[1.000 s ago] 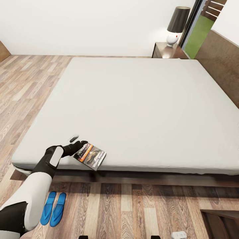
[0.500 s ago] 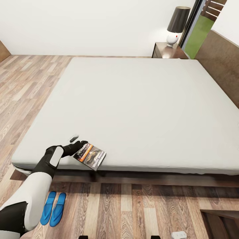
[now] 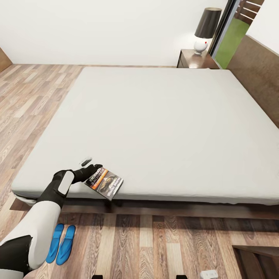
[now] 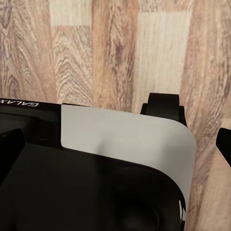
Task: In the bedroom, move the book from the bed onto either nightstand, and place the two sandals side by side next to the bed.
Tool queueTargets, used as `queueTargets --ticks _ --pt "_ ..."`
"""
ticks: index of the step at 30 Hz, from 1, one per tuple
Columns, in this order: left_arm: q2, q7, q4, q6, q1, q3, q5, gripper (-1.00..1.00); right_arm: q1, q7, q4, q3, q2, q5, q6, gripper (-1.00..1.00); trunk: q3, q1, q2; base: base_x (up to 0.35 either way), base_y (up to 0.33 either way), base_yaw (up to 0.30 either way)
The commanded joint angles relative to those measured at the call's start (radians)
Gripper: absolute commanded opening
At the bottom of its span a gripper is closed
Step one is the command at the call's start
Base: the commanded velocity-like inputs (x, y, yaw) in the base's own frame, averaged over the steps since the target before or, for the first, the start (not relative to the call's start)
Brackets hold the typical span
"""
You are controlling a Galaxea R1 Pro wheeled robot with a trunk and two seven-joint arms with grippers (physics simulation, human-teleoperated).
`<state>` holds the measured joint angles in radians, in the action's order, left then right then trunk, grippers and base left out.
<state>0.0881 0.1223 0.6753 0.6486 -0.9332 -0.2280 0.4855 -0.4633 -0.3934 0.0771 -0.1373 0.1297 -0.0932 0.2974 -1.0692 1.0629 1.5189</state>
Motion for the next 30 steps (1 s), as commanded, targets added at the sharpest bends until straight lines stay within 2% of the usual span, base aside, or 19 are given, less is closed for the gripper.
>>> queueTargets --ticks 1,11,18,30 --pt "-0.001 0.003 0.000 0.008 0.000 -0.004 0.001 1.00 -0.001 -0.001 0.004 -0.008 0.001 -0.010 0.007 1.00 -0.001 0.000 0.000 0.000 0.000 0.000" --pt "-0.003 0.003 0.000 0.008 -0.001 -0.003 0.001 1.00 -0.001 -0.001 0.004 -0.008 0.001 -0.010 0.007 1.00 -0.001 0.000 0.000 -0.004 0.000 0.000" --pt "-0.007 0.003 0.000 0.008 0.000 -0.004 0.001 1.00 -0.001 -0.001 0.004 -0.008 0.001 -0.010 0.007 1.00 -0.001 0.000 0.000 -0.169 0.000 0.000" --pt "-0.007 0.002 0.000 0.008 -0.001 -0.004 0.001 1.00 -0.001 -0.001 0.004 -0.008 0.001 -0.010 0.006 1.00 -0.001 0.000 0.000 -0.010 0.000 0.000"
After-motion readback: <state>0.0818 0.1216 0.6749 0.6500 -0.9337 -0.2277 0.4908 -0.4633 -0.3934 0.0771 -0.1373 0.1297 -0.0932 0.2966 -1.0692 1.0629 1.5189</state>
